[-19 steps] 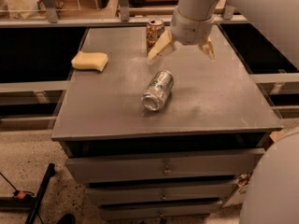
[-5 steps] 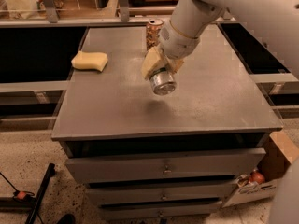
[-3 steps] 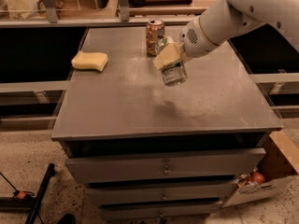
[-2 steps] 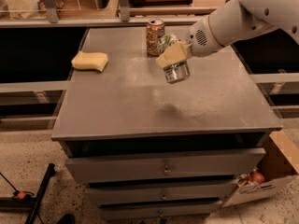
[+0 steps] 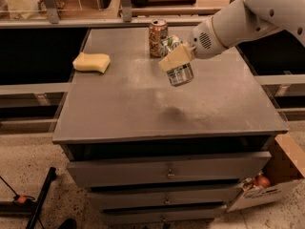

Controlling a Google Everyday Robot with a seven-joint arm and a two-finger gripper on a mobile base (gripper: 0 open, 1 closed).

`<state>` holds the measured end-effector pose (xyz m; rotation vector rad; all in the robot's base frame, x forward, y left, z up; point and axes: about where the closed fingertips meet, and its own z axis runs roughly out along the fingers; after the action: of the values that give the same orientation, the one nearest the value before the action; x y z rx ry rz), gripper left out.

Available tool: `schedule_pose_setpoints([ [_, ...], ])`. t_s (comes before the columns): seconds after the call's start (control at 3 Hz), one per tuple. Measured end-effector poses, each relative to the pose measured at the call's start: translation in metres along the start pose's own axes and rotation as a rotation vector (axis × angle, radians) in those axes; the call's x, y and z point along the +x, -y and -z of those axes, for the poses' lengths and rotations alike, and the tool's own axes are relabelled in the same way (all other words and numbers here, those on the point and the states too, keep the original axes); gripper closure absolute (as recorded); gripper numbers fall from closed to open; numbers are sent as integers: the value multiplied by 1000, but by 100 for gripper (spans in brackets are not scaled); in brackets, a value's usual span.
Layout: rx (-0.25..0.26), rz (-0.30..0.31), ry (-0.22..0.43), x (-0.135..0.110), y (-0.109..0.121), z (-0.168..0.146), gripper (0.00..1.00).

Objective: Place 7up can upright

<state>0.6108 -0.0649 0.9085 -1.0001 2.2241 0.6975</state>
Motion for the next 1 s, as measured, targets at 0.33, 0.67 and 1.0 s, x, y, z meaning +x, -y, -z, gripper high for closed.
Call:
schedule_pose_setpoints([
  [0.33, -21, 68, 33, -4, 3, -2, 100],
  [0.67, -125, 195, 147, -15, 8, -7, 100],
  [1.0, -216, 337, 234, -21, 4, -10, 100],
])
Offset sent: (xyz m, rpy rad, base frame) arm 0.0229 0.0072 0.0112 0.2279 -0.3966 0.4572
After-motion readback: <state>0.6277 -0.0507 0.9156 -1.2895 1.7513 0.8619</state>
